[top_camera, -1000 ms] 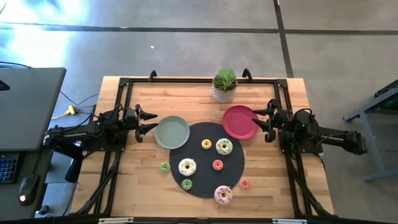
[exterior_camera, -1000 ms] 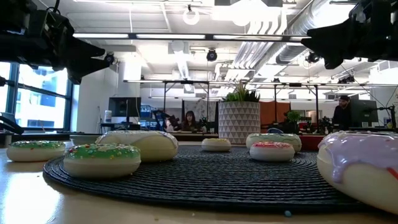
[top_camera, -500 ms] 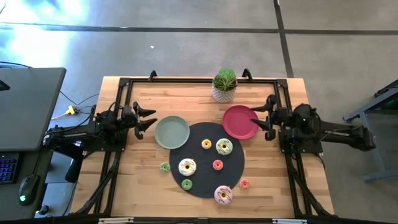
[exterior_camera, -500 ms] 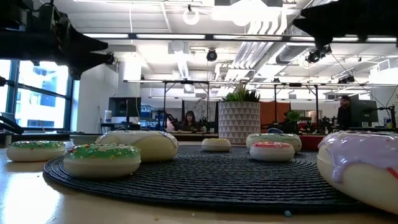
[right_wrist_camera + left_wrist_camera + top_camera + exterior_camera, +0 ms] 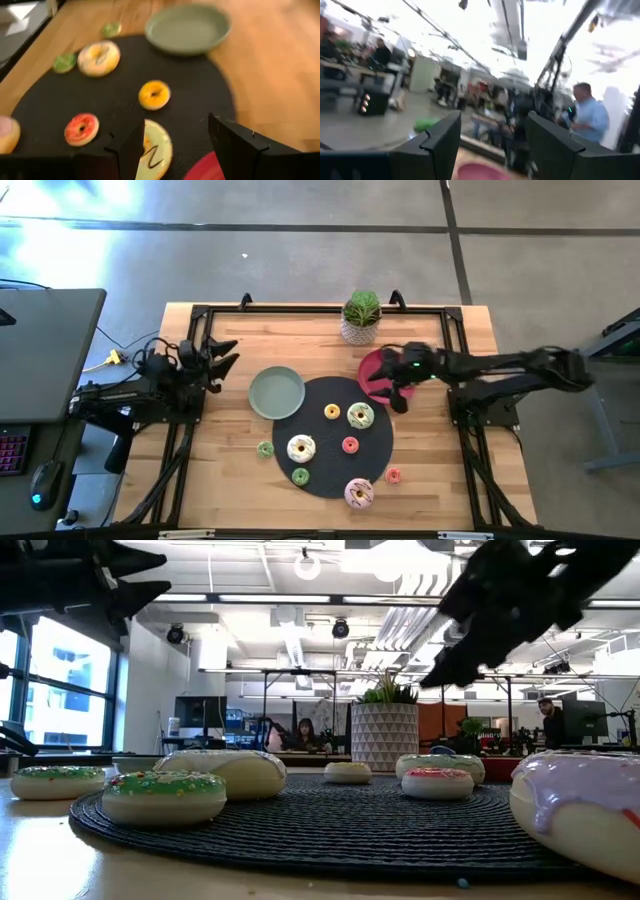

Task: Pick & Place donuts
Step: Put the big blue doughnut on the red plate, then put the big white doughnut on the red plate

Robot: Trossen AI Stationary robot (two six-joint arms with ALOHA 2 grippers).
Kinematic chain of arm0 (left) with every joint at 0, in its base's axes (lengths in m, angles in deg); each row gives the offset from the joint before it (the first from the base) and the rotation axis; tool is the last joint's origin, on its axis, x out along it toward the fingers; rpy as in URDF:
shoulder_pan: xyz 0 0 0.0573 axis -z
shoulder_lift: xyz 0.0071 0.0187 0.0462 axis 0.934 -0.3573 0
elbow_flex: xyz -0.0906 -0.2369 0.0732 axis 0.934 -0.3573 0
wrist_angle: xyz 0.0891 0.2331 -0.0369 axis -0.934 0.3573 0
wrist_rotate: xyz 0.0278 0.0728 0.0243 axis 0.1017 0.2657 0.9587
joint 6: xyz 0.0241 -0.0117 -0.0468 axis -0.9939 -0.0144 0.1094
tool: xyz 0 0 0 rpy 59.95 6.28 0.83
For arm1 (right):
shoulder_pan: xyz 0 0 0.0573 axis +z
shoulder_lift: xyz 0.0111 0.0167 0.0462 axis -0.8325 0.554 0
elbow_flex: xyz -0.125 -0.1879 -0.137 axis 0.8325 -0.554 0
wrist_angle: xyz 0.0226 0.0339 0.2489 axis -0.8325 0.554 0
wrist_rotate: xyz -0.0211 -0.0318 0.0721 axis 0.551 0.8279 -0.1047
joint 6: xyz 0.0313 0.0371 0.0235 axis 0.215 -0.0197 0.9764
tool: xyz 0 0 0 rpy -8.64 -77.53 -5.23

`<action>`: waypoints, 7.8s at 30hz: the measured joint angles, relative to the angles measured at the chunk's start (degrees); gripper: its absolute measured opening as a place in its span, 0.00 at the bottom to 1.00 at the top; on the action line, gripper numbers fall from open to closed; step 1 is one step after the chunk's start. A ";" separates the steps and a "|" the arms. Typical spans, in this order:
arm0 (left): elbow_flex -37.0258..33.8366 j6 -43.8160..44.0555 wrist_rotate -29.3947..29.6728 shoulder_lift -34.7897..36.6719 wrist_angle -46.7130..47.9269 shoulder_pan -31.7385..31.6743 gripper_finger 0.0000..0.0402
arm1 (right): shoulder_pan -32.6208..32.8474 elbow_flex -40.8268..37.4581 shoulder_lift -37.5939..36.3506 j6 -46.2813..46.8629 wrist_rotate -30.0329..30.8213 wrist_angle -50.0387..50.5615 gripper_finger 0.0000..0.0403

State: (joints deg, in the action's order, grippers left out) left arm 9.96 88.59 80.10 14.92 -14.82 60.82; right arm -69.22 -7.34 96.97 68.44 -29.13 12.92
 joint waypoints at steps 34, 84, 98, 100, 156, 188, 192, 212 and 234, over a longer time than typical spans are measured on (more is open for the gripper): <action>0.24 0.29 -3.14 0.02 9.07 0.00 0.53 | 9.07 26.58 32.99 -10.49 5.72 28.11 0.36; 11.56 -2.38 -10.16 -13.97 19.52 0.02 0.53 | -6.24 21.63 19.88 -1.62 24.99 44.93 0.24; 20.98 -7.06 -25.34 -44.00 21.97 0.02 0.53 | -4.58 27.02 19.88 -3.92 28.29 50.45 0.45; 22.10 -7.04 -27.80 -48.45 21.98 0.02 0.53 | -3.02 29.13 19.88 -4.11 28.08 50.57 0.45; 55.02 2.38 -45.41 -96.15 24.86 4.34 0.06 | 32.13 35.68 19.81 -31.43 30.85 29.73 0.45; 64.05 3.08 -53.41 -96.10 24.92 -2.25 0.16 | 31.95 35.66 19.83 -47.83 40.43 26.50 0.45; 64.05 3.19 -52.23 -96.10 24.94 -2.25 0.24 | 31.61 35.65 19.83 -47.62 38.65 26.51 0.38; 64.02 -8.72 -38.68 -96.08 24.87 -2.25 0.50 | 31.13 35.64 19.85 -31.84 40.74 32.44 0.11; 64.00 -16.54 -21.11 -96.08 26.12 -2.25 0.59 | 14.41 25.25 19.88 -2.59 55.75 49.74 0.06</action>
State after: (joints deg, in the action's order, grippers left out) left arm 73.96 72.05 58.99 -81.16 11.30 58.57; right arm -54.81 17.92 116.85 65.85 26.62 62.66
